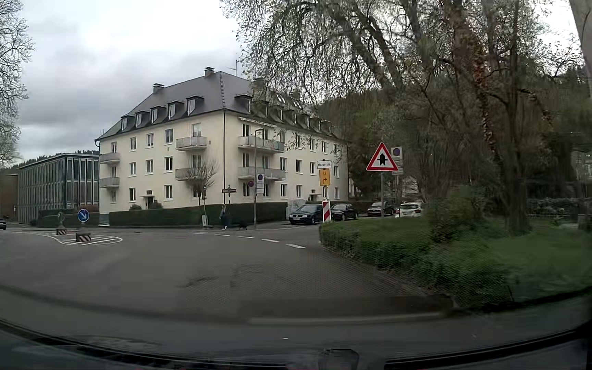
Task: Follow the waypoints while adhering to traffic rules and regulations
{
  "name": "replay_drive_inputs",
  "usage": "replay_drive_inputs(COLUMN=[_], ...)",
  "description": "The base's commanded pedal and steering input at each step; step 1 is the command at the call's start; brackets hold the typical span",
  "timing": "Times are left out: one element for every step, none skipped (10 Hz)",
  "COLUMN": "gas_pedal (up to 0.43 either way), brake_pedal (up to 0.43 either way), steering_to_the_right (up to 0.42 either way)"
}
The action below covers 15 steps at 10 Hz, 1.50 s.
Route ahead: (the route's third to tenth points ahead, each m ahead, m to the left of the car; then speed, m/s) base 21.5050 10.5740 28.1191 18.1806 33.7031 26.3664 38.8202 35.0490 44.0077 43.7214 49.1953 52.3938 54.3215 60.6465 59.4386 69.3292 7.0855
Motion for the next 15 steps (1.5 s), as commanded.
replay_drive_inputs(gas_pedal=[0.059,0.059,0.059,0.059,0.059,0.047,0.047,0.047,0.047,0.047,0.047,0.047,0.047,0.039,0.039], brake_pedal=[0.000,0.000,0.000,0.000,0.000,0.000,0.000,0.000,0.000,0.000,0.000,0.000,0.000,0.000,0.000], steering_to_the_right=[-0.067,-0.072,-0.076,-0.079,-0.083,-0.090,-0.096,-0.102,-0.109,-0.115,-0.123,-0.129,-0.137,-0.143,-0.151])
